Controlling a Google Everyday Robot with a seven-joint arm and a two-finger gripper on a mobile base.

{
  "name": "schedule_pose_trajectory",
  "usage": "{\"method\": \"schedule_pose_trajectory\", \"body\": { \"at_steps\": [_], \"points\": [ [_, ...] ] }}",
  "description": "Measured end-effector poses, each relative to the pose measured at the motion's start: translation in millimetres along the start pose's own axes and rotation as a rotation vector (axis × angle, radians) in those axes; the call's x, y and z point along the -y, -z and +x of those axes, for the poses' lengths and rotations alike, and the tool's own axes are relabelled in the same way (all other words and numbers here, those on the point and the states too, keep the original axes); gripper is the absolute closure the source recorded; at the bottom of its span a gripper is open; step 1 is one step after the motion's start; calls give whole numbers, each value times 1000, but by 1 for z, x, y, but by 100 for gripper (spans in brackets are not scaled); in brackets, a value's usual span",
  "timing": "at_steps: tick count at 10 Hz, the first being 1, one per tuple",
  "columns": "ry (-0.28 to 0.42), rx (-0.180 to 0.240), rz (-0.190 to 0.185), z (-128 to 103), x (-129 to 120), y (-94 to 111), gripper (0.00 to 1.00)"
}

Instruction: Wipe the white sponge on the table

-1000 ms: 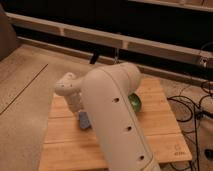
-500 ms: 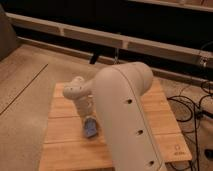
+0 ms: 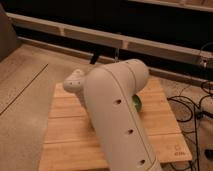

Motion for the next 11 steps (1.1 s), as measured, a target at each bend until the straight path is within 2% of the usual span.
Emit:
{"method": "schedule_pose_trajectory", "body": {
  "at_steps": [3,6,9,11],
  "points": [
    [23,-2,5,-22,0,-16,100],
    [47,36,2,-52,-4,-20,100],
    [103,100,0,-75,-27,1,100],
    [135,153,-44,-84,-58,19,100]
  ]
}}
